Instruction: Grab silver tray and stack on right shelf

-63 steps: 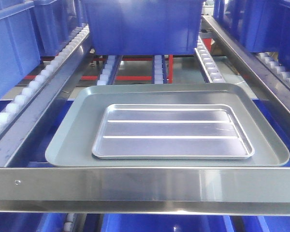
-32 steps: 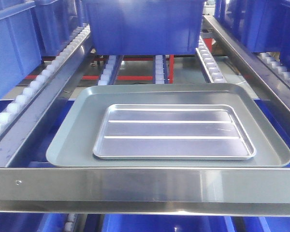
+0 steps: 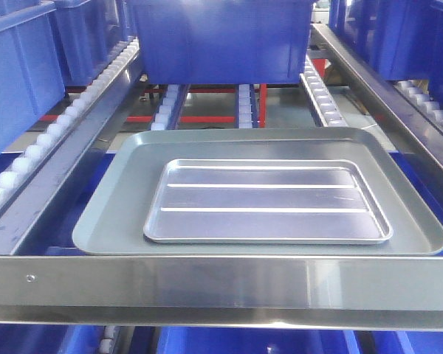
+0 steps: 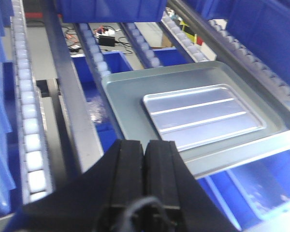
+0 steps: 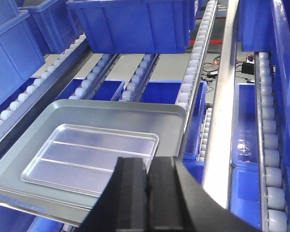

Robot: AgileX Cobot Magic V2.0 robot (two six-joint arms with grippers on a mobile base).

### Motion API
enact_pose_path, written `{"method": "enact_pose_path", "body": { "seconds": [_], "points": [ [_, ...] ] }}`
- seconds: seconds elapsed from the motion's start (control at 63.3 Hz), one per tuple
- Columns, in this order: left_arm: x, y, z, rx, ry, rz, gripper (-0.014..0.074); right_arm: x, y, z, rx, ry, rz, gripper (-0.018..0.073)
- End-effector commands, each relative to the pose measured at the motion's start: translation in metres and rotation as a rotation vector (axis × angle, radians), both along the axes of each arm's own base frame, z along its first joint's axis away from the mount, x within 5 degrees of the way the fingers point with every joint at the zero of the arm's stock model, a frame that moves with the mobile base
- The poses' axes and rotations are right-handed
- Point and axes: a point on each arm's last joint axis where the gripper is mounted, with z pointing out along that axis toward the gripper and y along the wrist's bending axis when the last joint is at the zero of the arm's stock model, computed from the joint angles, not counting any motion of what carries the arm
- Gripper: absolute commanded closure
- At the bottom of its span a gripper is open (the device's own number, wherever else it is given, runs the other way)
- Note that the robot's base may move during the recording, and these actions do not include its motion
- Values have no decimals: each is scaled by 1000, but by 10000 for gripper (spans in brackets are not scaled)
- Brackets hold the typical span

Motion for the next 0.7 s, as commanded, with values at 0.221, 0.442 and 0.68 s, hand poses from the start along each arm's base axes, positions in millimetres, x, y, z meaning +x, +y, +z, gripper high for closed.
{"method": "enact_pose_path", "body": {
  "seconds": [0.221,0.442,0.68],
  "points": [
    [8,8,-36,-117,-283,331,697,0,1,16,1,-106,12,502],
    [22,16,-88,-120,-374,492,697,0,1,16,0,-103,11,502],
    [22,15,-91,-109,-331,487,697,0,1,16,0,-101,11,502]
  ]
}}
